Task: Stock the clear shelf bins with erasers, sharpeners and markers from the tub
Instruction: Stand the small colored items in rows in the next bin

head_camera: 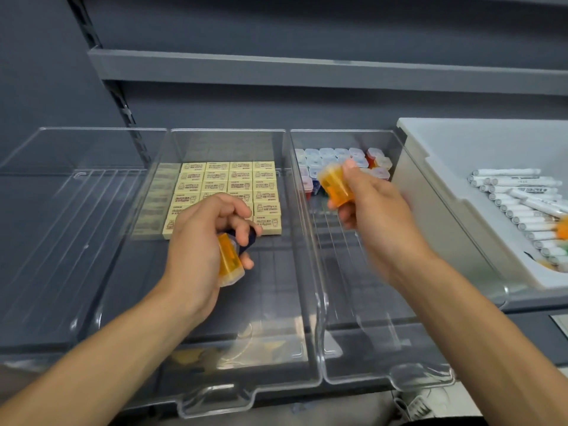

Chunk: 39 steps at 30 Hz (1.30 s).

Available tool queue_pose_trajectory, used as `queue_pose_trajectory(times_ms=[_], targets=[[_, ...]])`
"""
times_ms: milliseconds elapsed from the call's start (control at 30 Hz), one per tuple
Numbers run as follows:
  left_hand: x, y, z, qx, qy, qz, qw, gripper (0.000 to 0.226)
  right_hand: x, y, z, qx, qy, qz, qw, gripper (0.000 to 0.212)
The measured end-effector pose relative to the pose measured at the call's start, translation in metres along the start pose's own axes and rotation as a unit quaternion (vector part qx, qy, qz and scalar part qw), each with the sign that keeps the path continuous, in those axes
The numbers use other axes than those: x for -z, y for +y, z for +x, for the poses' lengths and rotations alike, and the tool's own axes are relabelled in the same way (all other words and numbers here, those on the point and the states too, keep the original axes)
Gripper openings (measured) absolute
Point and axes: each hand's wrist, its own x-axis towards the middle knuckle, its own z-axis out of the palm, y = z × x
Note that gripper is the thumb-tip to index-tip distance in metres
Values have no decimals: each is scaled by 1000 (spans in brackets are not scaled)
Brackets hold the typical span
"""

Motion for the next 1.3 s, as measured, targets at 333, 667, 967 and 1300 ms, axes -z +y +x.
queue_pose_trajectory(times_ms=[333, 667, 967, 1300], targets=[[1, -1, -6, 60, -46, -43, 996, 35, -2, 8, 20, -72, -42, 105, 991, 26], [2, -1, -2, 78, -18, -32, 996, 30, -14, 54, 48, 112, 80, -213, 967, 15], [1, -4, 1, 77, -20, -29, 996, 33, -20, 58, 52, 128, 114, -243, 955, 23], [1, -7, 3, 61, -38, -5, 997, 38, 0, 58, 42, 114, 37, -203, 972, 26]])
